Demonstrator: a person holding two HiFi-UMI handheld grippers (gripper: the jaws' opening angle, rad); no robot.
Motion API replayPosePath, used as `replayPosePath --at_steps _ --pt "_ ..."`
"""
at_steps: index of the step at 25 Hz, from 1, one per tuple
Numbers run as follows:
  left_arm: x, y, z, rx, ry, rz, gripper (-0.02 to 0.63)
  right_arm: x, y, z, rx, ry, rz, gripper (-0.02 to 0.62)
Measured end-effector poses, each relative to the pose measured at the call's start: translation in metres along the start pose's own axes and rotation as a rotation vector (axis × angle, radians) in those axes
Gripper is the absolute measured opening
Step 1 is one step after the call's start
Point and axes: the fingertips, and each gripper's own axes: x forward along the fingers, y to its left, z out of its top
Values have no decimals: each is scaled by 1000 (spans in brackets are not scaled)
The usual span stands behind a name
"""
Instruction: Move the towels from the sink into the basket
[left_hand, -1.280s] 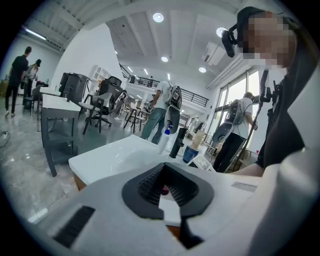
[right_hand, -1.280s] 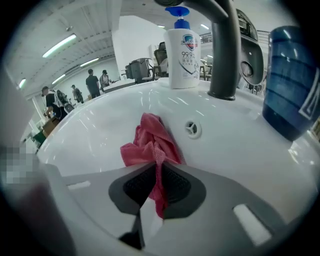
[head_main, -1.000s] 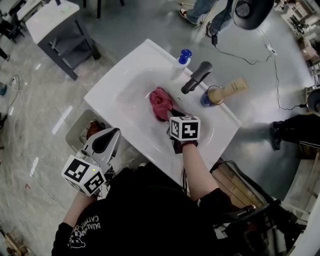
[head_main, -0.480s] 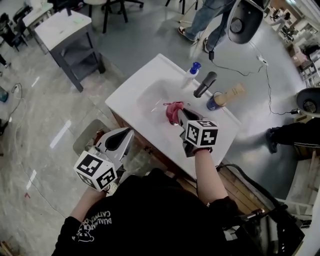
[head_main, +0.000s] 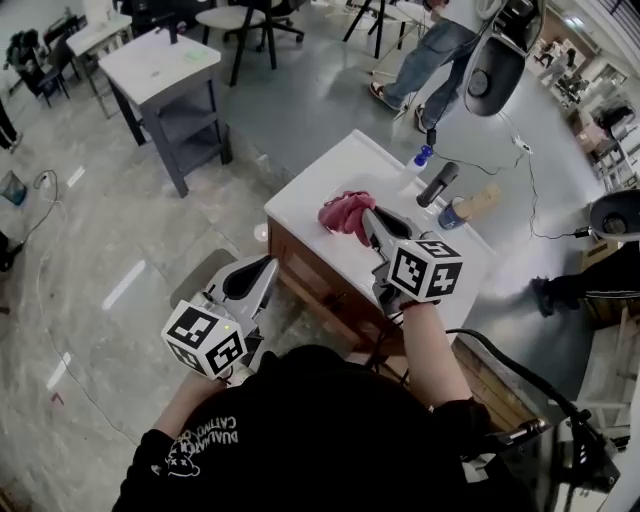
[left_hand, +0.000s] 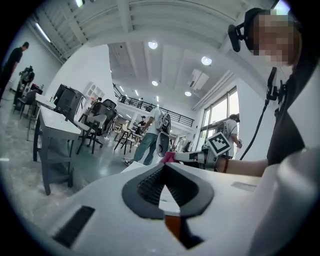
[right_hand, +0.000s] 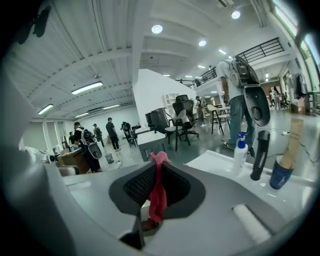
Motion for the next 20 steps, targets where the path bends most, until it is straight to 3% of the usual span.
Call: replayPosePath --at_steps 10,20 --pt "-110 43 28 8 -63 78 5 44 144 -8 -111 42 128 38" --pt "-232 97 24 -23 -117 258 5 101 270 -46 -180 114 284 38"
